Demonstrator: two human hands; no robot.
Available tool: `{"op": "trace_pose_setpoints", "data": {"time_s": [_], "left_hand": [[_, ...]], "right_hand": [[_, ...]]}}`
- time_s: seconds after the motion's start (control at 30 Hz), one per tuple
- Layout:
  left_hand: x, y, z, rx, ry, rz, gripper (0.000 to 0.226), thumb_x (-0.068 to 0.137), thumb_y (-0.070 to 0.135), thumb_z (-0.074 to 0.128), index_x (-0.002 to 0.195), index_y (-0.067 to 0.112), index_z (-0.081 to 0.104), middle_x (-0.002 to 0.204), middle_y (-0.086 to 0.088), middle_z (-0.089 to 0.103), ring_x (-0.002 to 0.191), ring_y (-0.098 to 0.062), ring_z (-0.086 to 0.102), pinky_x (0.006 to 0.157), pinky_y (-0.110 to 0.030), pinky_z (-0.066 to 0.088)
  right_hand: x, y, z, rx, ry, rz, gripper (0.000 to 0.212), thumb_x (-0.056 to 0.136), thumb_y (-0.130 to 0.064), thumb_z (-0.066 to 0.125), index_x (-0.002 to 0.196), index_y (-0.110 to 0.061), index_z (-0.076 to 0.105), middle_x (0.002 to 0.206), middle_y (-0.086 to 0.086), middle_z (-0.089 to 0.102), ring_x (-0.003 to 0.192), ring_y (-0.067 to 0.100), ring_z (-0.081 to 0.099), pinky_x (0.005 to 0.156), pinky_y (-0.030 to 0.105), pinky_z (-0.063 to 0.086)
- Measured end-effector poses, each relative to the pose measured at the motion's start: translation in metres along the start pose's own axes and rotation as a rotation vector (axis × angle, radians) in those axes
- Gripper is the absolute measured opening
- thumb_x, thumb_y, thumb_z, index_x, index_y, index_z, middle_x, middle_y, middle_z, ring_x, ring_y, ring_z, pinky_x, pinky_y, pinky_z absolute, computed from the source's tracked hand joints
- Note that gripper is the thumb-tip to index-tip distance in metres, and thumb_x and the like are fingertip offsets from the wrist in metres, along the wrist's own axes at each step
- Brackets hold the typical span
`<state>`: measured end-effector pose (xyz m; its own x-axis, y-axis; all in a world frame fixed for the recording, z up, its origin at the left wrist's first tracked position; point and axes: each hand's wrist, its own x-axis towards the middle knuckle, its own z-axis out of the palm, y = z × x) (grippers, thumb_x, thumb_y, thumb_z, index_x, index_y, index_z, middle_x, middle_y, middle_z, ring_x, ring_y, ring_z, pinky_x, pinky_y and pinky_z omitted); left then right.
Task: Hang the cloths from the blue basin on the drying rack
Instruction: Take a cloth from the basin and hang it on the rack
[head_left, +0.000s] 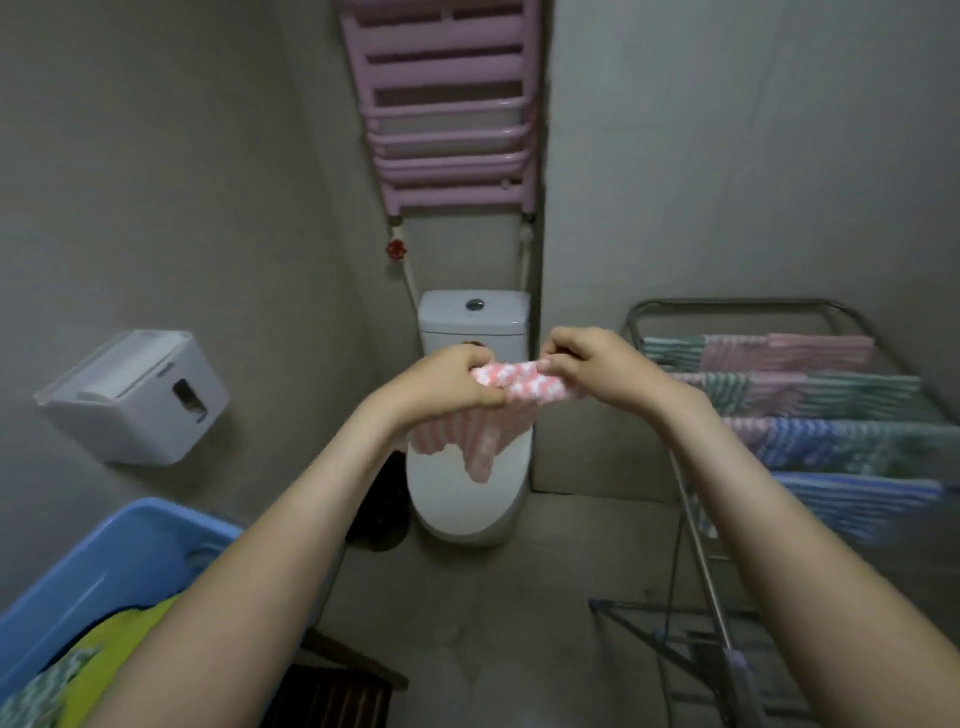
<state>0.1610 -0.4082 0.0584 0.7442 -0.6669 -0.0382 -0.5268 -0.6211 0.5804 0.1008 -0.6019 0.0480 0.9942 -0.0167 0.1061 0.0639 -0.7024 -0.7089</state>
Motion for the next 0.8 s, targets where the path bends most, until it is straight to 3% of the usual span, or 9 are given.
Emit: {"op": "trace_pose_setpoints", "data": {"time_s": [0.1,0.2,0.27,0.37,0.47,0.57,0.67,0.8], "left_hand": [[0.028,0.033,0.027,-0.032,-0.061,0.053,0.026,0.073,0.033,0.070,0.068,0.015,0.051,0.067,0.002,0.051,0.067,-0.014,0.047,0.063,-0.031,0.033],[0.055,0.076,0.063,0.022,-0.122,0.116,0.030,0.078,0.029,0.070,0.067,0.020,0.043,0.066,0.004,0.046,0.063,-0.013,0.042,0.057,-0.031,0.030],[0.069,0.098,0.083,0.086,-0.175,0.151,0.028,0.078,0.032,0.070,0.072,0.019,0.047,0.068,0.004,0.046,0.063,-0.014,0.041,0.056,-0.031,0.030],[0.092,0.128,0.117,0.095,-0.285,0.220,0.028,0.077,0.032,0.071,0.082,0.007,0.059,0.075,-0.003,0.054,0.069,-0.018,0.047,0.060,-0.031,0.033],[0.110,0.153,0.148,0.023,-0.373,0.283,0.036,0.072,0.034,0.075,0.079,0.001,0.060,0.071,-0.004,0.051,0.066,-0.014,0.044,0.062,-0.030,0.032],[0.122,0.176,0.173,-0.081,-0.483,0.301,0.027,0.076,0.027,0.073,0.064,0.016,0.052,0.063,0.002,0.046,0.060,-0.011,0.040,0.058,-0.029,0.029],[0.144,0.196,0.195,-0.237,-0.571,0.251,0.028,0.082,0.018,0.061,0.058,0.019,0.048,0.053,0.008,0.046,0.049,-0.005,0.041,0.050,-0.024,0.029],[0.175,0.217,0.231,-0.202,-0.577,0.324,0.032,0.082,0.002,0.064,0.065,0.019,0.043,0.061,0.003,0.045,0.052,-0.006,0.042,0.044,-0.017,0.031]], "right_hand": [[-0.025,0.031,-0.026,0.004,0.119,0.112,0.015,0.087,-0.021,0.065,0.079,-0.009,0.059,0.063,-0.003,0.050,0.057,0.011,0.043,0.055,0.026,0.034],[-0.058,0.064,-0.051,0.027,0.225,0.239,0.010,0.089,-0.015,0.062,0.082,-0.010,0.057,0.057,0.001,0.050,0.046,0.014,0.047,0.041,0.022,0.034],[-0.079,0.086,-0.065,0.057,0.246,0.328,0.011,0.091,-0.009,0.055,0.082,-0.013,0.052,0.048,0.006,0.055,0.034,0.016,0.050,0.034,0.020,0.037],[-0.111,0.123,-0.089,0.104,0.350,0.405,0.026,0.092,-0.001,0.051,0.074,-0.018,0.046,0.051,0.008,0.058,0.034,0.012,0.054,0.041,0.024,0.043],[-0.137,0.155,-0.104,0.043,0.509,0.447,0.026,0.087,0.004,0.053,0.074,-0.019,0.051,0.059,0.001,0.056,0.047,0.001,0.054,0.059,0.025,0.044],[-0.158,0.180,-0.111,-0.054,0.603,0.512,0.013,0.085,0.004,0.052,0.090,-0.004,0.061,0.078,0.011,0.060,0.070,0.017,0.051,0.062,0.025,0.031],[-0.173,0.206,-0.124,-0.131,0.706,0.524,0.017,0.085,0.004,0.051,0.097,0.002,0.063,0.098,0.020,0.061,0.086,0.026,0.054,0.074,0.027,0.034],[-0.191,0.235,-0.140,-0.174,0.846,0.608,0.020,0.082,0.008,0.050,0.096,0.003,0.065,0.099,0.021,0.060,0.094,0.030,0.056,0.073,0.022,0.031]]}}
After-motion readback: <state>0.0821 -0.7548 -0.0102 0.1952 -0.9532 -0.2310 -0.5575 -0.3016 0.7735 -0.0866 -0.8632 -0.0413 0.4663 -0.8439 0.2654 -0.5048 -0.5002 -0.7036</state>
